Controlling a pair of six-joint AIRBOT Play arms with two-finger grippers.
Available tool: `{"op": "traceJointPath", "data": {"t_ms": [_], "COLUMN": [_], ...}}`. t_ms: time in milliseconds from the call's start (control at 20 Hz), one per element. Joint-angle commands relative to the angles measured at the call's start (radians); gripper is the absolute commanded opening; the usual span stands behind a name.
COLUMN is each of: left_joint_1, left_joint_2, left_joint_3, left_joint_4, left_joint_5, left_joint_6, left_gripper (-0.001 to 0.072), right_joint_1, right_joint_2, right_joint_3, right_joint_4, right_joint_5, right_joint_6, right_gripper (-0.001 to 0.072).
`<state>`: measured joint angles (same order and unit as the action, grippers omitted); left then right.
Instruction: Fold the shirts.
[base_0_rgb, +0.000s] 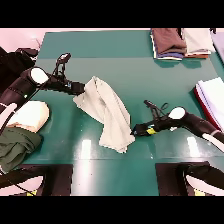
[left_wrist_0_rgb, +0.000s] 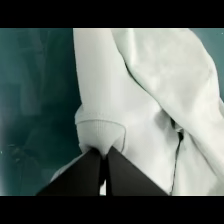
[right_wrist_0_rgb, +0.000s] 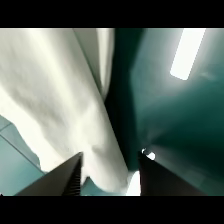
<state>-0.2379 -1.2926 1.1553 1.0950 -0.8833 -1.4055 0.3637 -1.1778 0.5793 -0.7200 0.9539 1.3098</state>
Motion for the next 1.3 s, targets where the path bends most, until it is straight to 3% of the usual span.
{"op": "traceJointPath", "data": {"t_ms": [0,50,100,350,550,750,1050,1250], "left_joint_1": [0.001,0.001,0.001,0.067,0.108,0.108,0.108,0.108], "left_joint_2": [0.0,0.001,0.002,0.123,0.316,0.48,0.629,0.615], "left_joint_3": [0.001,0.001,0.001,0.093,0.261,0.405,0.545,0.513], "left_joint_4": [0.002,0.002,0.004,0.068,0.183,0.184,0.181,0.122], "left_joint_5": [-0.018,-0.025,-0.03,-0.076,-0.1,-0.155,-0.277,-0.37], "left_joint_6": [0.0,0.0,0.0,0.001,0.001,0.001,0.019,0.018], "left_gripper": [0.0023,0.0022,0.0022,0.0022,0.0022,0.0022,0.0022,0.0021], "right_joint_1": [0.09,0.09,0.087,-0.065,-0.326,-0.575,-0.793,-0.795], "right_joint_2": [-0.124,-0.14,-0.146,0.04,0.275,0.414,0.481,0.452], "right_joint_3": [0.082,0.1,0.118,0.299,0.552,0.793,0.982,0.93], "right_joint_4": [0.009,0.009,0.007,-0.135,-0.206,-0.208,-0.209,-0.188], "right_joint_5": [-0.049,-0.048,-0.043,0.13,0.285,0.388,0.489,0.52], "right_joint_6": [-0.003,-0.005,-0.02,-0.019,-0.017,-0.017,-0.017,0.018], "right_gripper": [0.0267,0.0168,0.002,0.0019,0.0018,0.0018,0.0018,0.0018]}}
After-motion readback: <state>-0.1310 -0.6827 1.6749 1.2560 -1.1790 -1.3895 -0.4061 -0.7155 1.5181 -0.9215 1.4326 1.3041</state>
